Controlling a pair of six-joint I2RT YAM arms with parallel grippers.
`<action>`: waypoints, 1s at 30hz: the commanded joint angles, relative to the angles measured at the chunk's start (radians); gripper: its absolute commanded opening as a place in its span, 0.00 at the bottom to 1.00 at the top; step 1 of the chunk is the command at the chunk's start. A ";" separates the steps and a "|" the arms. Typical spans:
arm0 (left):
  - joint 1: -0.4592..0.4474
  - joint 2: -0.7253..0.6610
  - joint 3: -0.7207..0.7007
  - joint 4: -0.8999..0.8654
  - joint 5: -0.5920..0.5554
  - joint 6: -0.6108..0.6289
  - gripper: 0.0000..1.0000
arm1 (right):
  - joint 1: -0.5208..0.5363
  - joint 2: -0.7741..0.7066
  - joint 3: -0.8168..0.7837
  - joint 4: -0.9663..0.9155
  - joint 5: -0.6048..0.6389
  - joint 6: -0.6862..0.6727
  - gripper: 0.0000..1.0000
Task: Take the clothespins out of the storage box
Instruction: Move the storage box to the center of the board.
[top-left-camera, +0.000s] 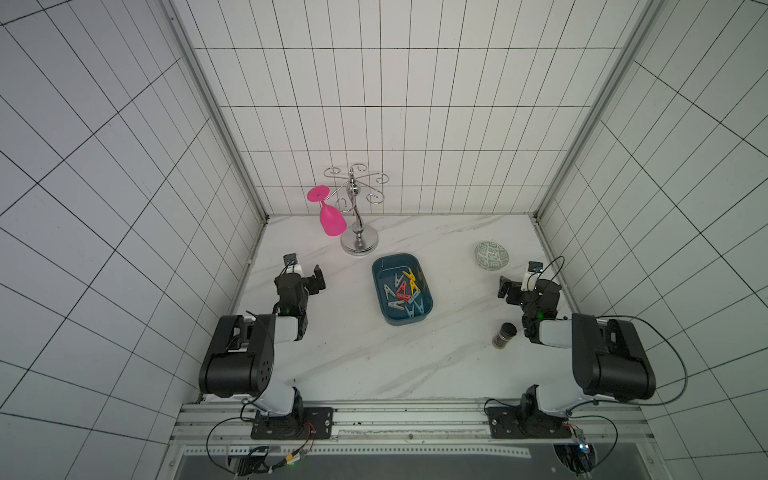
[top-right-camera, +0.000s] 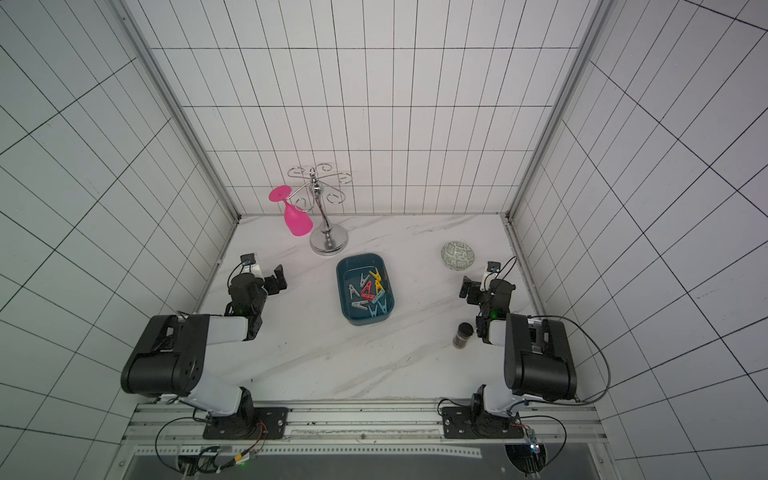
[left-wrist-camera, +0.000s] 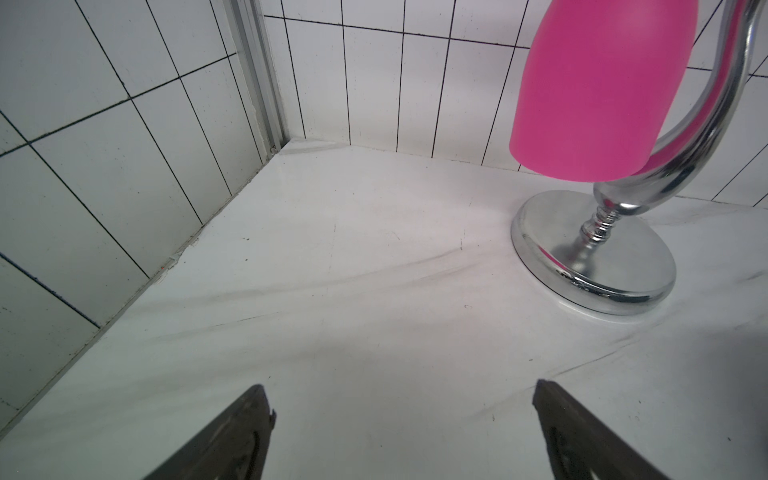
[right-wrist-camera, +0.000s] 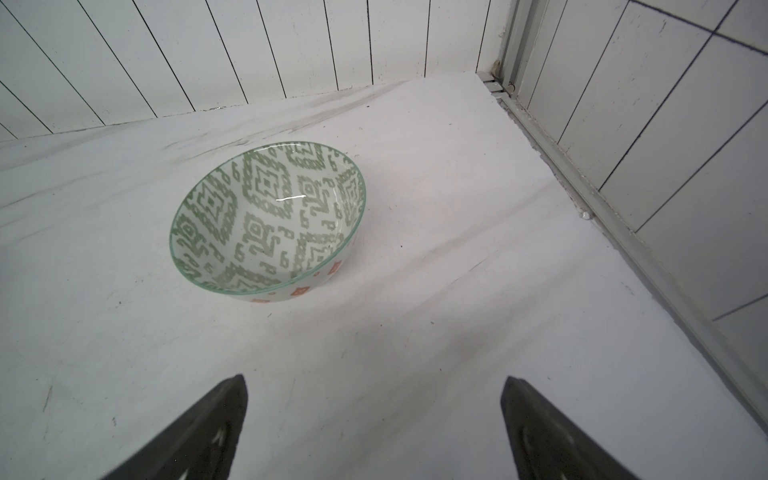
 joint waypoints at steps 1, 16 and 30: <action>-0.002 -0.001 0.008 0.013 0.004 -0.001 0.99 | 0.007 -0.004 0.033 -0.002 0.016 -0.005 0.99; -0.003 -0.014 0.032 -0.018 0.034 0.016 0.99 | 0.145 -0.144 0.491 -0.995 0.041 0.103 0.99; 0.001 -0.168 0.188 -0.490 0.263 0.058 0.99 | 0.478 0.081 0.869 -1.400 0.051 0.259 0.99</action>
